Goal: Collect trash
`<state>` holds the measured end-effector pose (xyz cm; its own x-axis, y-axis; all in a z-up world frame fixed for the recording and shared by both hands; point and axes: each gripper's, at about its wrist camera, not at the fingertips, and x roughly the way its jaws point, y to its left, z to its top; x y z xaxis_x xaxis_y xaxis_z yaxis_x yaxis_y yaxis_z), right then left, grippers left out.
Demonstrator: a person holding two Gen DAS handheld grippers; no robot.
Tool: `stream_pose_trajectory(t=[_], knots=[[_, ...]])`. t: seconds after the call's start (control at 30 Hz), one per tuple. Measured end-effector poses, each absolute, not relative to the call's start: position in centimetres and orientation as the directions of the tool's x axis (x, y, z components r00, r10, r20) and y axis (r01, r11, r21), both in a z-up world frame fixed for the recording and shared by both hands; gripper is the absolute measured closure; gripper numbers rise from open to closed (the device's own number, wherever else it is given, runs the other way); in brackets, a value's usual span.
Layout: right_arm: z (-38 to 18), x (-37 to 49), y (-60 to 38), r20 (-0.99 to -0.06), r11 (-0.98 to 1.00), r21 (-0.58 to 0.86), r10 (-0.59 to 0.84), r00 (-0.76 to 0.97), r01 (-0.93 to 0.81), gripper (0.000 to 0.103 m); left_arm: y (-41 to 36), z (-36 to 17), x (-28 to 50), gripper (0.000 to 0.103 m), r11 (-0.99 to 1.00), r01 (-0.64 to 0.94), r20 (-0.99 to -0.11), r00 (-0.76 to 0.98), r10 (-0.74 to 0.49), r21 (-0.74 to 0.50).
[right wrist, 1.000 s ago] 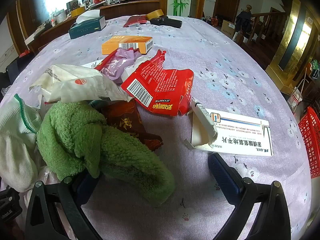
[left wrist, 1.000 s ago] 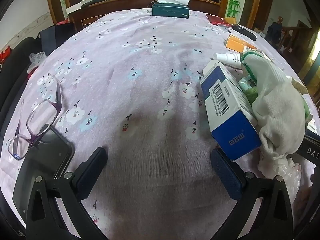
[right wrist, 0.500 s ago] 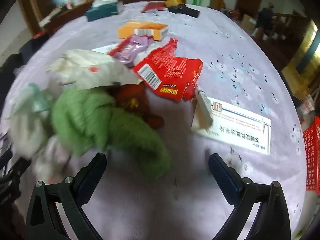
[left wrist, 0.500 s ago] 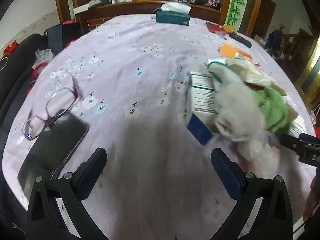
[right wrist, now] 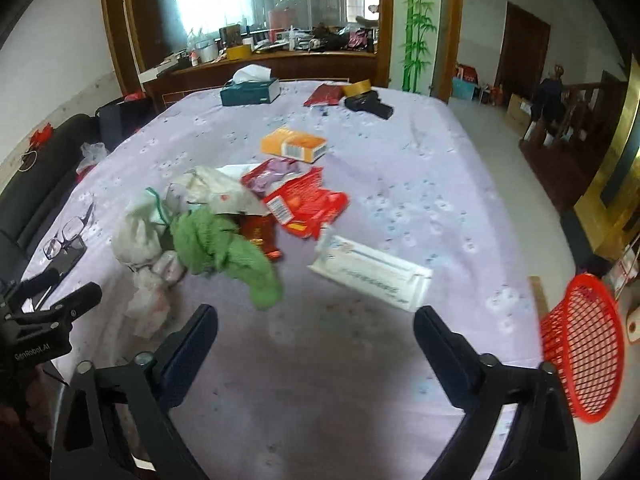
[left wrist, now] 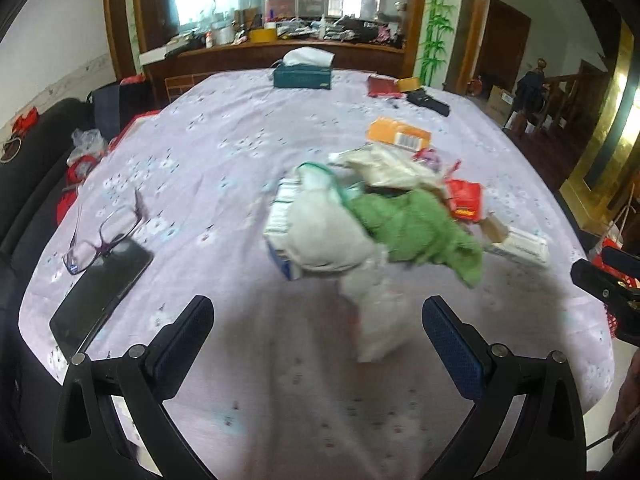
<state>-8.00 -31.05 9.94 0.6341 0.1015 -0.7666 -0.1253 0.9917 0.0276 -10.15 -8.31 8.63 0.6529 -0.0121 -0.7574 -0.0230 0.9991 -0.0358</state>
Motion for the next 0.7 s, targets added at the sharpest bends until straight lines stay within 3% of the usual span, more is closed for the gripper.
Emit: stream_pose_trajectory(t=[0.43,0.7], knots=[[13.4,-10.7,-34.6,-0.648,0.985,0.025,0.148,0.747,-0.173,0.009,-12.7,11.2,-13.1,0.000,0.998,-0.054,-0.666,0.743,0.069,0.043],[12.8,-10.8,-36.3,-0.668,0.984,0.049,0.160,0.727,-0.171,0.009,-14.2,11.3,-13.8,0.000,0.997,-0.048,-0.662,0.745,0.079,0.065]])
